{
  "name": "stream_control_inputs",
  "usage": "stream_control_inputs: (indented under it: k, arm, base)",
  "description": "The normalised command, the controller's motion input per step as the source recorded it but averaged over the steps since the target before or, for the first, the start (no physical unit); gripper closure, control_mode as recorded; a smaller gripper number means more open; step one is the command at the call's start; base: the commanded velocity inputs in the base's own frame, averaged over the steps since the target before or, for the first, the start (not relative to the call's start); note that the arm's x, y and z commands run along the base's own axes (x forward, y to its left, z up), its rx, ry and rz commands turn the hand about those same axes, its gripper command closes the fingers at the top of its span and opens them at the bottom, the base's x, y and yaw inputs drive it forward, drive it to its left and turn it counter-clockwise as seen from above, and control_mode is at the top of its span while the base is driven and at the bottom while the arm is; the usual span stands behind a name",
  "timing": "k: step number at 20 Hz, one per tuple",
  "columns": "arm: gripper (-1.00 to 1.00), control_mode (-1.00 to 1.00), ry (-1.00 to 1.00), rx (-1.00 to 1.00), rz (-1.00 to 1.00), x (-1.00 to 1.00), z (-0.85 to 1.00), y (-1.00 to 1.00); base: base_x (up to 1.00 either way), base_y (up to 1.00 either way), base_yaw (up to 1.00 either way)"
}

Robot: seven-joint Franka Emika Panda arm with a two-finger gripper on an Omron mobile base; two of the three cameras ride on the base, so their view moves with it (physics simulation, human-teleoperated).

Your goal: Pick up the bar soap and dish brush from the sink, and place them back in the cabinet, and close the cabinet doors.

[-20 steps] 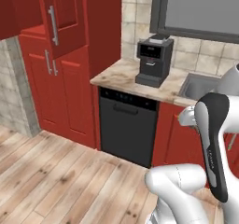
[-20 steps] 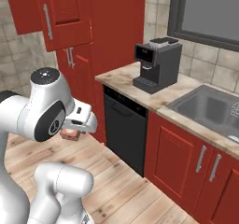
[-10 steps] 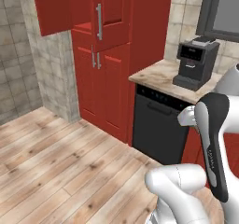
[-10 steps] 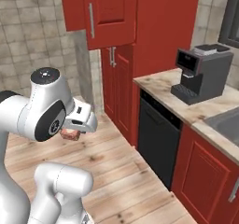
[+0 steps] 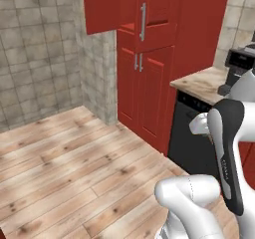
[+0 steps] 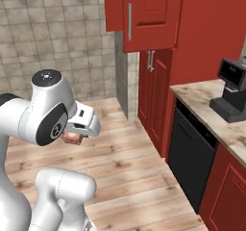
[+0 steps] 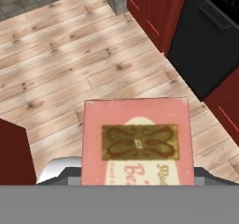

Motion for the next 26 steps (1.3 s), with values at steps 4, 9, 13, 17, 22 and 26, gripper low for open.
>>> stream_control_inputs:
  k: [4, 9, 13, 17, 22, 26]
  arm:
    - [1.00, 1.00, 0.00, 0.00, 0.00, 0.00, 0.00, 0.00]
    - [1.00, 1.00, 0.00, 0.00, 0.00, 0.00, 0.00, 0.00]
    - [1.00, 1.00, 0.00, 0.00, 0.00, 0.00, 0.00, 0.00]
    - [1.00, 1.00, 0.00, 0.00, 0.00, 0.00, 0.00, 0.00]
    - [1.00, 1.00, 0.00, 0.00, 0.00, 0.00, 0.00, 0.00]
    - [1.00, 1.00, 0.00, 0.00, 0.00, 0.00, 0.00, 0.00]
  base:
    - [0.01, 0.00, 0.40]
    - [0.14, 0.00, 0.43]
    - [0.22, 0.03, 0.42]
    - [0.34, 0.05, 0.38]
    - [0.40, 0.08, 0.36]
    - [0.62, 0.06, 0.20]
